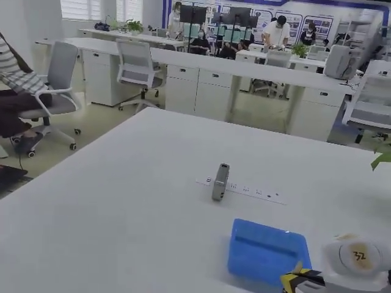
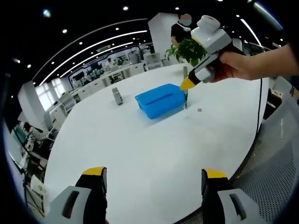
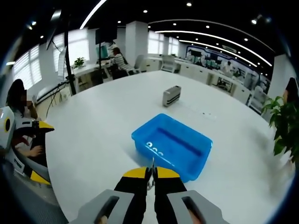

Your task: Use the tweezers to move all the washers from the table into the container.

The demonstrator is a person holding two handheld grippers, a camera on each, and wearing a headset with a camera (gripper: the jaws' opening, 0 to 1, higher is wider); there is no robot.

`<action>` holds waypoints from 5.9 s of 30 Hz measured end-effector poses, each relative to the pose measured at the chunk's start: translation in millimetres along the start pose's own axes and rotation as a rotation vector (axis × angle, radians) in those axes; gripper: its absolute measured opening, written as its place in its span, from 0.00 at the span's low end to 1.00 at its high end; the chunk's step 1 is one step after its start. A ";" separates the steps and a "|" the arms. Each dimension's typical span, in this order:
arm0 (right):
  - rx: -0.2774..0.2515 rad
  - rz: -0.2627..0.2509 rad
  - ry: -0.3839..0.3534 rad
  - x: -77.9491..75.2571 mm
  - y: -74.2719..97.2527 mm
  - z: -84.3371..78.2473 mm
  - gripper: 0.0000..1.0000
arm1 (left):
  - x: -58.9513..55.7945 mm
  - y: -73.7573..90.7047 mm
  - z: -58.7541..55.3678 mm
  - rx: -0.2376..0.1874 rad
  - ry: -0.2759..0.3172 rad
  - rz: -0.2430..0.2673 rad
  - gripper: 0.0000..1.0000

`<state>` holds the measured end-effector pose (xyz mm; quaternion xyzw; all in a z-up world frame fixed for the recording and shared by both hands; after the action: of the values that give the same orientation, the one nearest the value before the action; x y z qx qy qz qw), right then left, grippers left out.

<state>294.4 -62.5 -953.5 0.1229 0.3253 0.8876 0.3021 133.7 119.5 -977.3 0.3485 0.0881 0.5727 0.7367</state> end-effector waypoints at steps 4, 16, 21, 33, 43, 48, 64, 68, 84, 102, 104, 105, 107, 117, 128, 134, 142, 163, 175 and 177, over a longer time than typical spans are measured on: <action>-0.014 0.000 -0.022 -2.0 5.5 5.9 0.00 | 0.6 -0.2 -0.4 0.002 -0.001 0.005 0.83; -0.044 0.006 -0.016 -2.2 10.4 17.0 0.00 | 2.2 0.3 0.6 -0.007 0.008 0.017 0.84; -0.043 0.009 -0.012 -4.1 11.6 17.0 0.00 | 5.1 1.2 1.0 -0.011 0.022 0.033 0.85; -0.063 -0.008 -0.021 -11.4 15.0 25.9 0.00 | 3.4 1.0 1.6 -0.016 0.017 0.021 0.85; -0.071 -0.040 -0.016 -25.4 9.1 35.5 0.00 | -2.0 -0.3 0.1 0.000 0.001 -0.013 0.85; -0.083 -0.055 -0.021 -35.6 3.4 41.2 0.00 | -6.0 -1.1 -0.5 0.008 -0.011 -0.037 0.85; -0.076 -0.074 -0.013 -66.2 -33.8 38.3 0.00 | -0.5 -1.9 0.1 0.008 0.021 -0.011 0.84; -0.056 -0.059 -0.003 -63.8 -40.5 31.8 0.01 | 0.7 -1.5 0.1 0.007 0.020 -0.002 0.84; -0.024 -0.025 -0.023 -57.8 -57.6 10.0 0.01 | -1.0 -2.7 -1.8 0.025 0.003 -0.006 0.84; -0.024 -0.039 0.021 -52.6 -48.8 12.5 0.02 | 3.2 -2.4 -2.9 0.032 0.012 0.020 0.84; -0.037 -0.038 0.012 -51.2 -44.9 15.2 0.02 | 3.3 -2.2 -2.6 0.028 0.015 0.020 0.84; -0.044 -0.039 0.007 -50.4 -41.8 17.3 0.02 | 3.2 -2.0 -2.4 0.026 0.014 0.020 0.84; -0.054 -0.044 0.011 -50.2 -36.6 21.0 0.02 | 2.9 -2.1 -2.5 0.026 0.011 0.018 0.84; -0.148 -0.079 -0.008 -48.8 3.6 35.1 0.02 | 0.8 -1.2 -1.2 0.015 0.003 0.009 0.84; -0.200 -0.097 -0.022 -36.2 41.9 19.9 0.02 | 1.0 0.0 0.0 0.002 -0.011 0.019 0.84; -0.185 -0.104 -0.051 -31.8 51.0 2.3 0.02 | 3.7 1.8 1.5 -0.015 0.001 0.032 0.84; -0.192 -0.102 -0.103 -26.2 56.8 -14.3 0.02 | 5.5 2.8 1.9 -0.019 0.009 0.043 0.84; -0.098 -0.095 -0.212 -28.4 28.7 -61.1 0.03 | 1.5 0.1 0.3 -0.004 -0.007 0.018 0.84; -0.085 -0.094 -0.217 -34.4 20.5 -64.6 0.03 | -0.3 -1.0 -1.1 0.012 -0.023 0.013 0.84; -0.086 -0.091 -0.215 -32.1 20.8 -64.2 0.03 | -0.7 -1.2 -1.4 0.014 -0.025 0.011 0.84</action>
<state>283.6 -127.2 -989.4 0.1895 0.2579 0.8678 0.3800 133.7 119.3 -979.3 0.3613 0.0812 0.5716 0.7322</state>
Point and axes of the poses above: the centre of the closed fingertips' face, and the gripper's own axes: y roughly backward along the fingers, x roughly to its left, z roughly out of its top, the point moved 5 cm from there along y, roughly backward along the fingers, and after that the axes turned 6 degrees about z, right-handed, at the moved point
